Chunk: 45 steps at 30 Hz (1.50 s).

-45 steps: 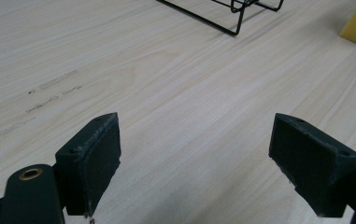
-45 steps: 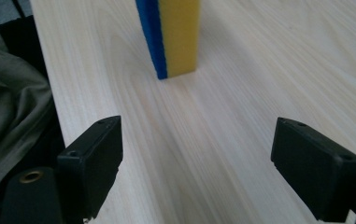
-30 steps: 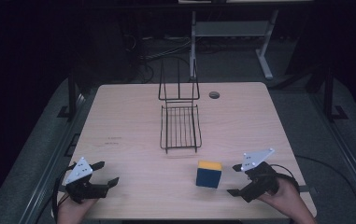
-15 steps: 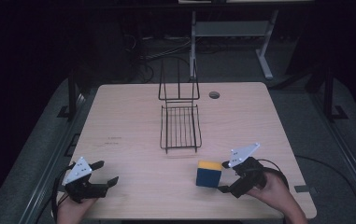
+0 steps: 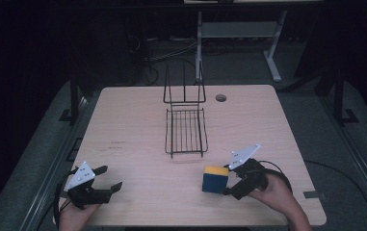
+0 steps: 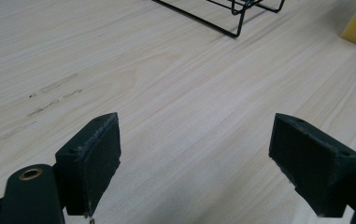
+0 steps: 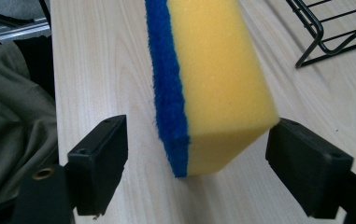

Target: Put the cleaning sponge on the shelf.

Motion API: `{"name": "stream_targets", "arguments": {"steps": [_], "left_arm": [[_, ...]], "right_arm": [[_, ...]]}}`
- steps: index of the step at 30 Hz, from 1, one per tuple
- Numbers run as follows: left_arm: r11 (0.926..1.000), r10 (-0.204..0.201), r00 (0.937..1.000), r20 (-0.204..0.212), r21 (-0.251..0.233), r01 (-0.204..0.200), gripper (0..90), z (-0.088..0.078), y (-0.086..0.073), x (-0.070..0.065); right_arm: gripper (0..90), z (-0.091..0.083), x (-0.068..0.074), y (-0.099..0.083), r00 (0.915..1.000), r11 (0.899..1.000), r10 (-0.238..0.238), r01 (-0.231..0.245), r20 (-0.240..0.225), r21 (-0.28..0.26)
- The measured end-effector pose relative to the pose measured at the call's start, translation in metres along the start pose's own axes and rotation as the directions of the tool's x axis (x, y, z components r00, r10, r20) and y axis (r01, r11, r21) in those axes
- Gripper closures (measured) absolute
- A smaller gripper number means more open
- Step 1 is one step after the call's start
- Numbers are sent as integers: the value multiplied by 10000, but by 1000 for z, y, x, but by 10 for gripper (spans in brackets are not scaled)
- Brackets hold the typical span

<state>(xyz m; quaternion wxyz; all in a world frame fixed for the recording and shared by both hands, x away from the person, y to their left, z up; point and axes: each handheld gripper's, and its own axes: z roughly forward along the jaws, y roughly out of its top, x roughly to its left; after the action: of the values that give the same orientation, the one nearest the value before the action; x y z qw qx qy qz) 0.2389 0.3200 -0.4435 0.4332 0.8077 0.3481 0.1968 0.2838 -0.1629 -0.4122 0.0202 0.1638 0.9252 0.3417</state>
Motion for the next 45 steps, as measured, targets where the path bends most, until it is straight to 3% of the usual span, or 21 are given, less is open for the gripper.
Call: {"name": "stream_targets", "arguments": {"steps": [8,16,28,37,45], "left_arm": [[10000,-49,10000,-5,-24,49,162,-1,0,0],[10000,16,10000,-13,-36,-16,162,-2,0,1],[10000,-17,10000,-25,-49,17,163,-2,1,0],[9999,-78,10000,-8,-82,78,162,-1,1,1],[10000,-36,10000,-15,-83,36,162,-2,1,1]], "right_arm": [[326,6,-4,5,9997,9997,-228,229,-40,117],[546,11,-5,9,9984,9985,-452,463,-347,306],[563,5,-10,25,9960,9967,-805,807,-389,50],[563,3,-25,49,9925,9939,-1085,1072,-571,-258],[563,3,-35,63,9914,9932,-1161,1150,-610,-201]]}}
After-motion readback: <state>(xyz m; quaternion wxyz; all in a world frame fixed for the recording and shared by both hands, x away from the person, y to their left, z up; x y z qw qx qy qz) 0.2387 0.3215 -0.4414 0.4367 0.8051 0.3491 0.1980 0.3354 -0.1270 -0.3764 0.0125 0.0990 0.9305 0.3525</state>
